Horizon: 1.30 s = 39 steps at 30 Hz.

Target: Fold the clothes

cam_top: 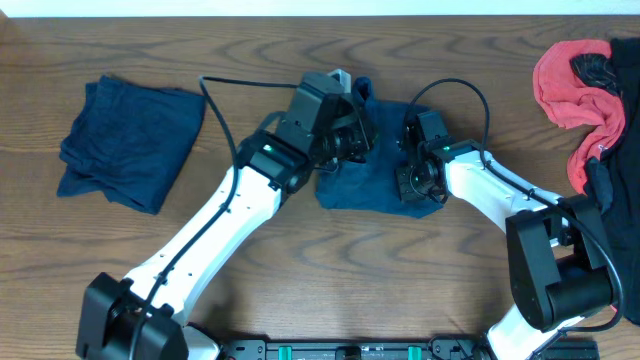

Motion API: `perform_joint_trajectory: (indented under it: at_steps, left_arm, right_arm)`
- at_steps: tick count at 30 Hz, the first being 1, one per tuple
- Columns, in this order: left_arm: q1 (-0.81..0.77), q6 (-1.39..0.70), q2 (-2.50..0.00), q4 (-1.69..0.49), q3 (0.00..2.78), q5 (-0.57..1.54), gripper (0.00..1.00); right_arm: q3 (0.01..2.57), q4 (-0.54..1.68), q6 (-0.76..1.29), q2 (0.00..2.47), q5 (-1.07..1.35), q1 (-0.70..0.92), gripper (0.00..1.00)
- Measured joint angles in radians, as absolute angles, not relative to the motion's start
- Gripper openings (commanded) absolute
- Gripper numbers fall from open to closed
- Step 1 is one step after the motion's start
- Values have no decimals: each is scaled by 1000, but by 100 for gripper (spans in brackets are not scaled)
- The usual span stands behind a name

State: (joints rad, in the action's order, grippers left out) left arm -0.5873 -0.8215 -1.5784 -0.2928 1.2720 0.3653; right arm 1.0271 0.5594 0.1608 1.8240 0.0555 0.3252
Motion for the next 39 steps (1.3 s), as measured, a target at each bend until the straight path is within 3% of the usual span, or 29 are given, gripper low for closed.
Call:
perform_joint_trajectory:
  at_steps: [1,5,6,20,30,39]
  left_arm:
    - [-593,-828,-1584,-285,1272,361,15]
    - [-607,-841,-1595,-261,1272,358,39]
    - [-608,-838,-1595,-257,1272,359,40]
    - [-590,-648,-1595,-237,1274,360,41]
    - [-428,-505,-1573,-306,1275,433,41]
    - [-301,-422,-1519,-703,1291,433,38]
  right_arm:
    - [1028,560,161,1824,56,325,3]
    - [1027,560,161,1824,56,325,1]
    - [1027,561,164,1824,56,326,1]
    - [1028,571,206,1824,68,317,1]
    - [1028,580,213,1823,94,296,2]
    - [1028,581,216,1823,94,296,4]
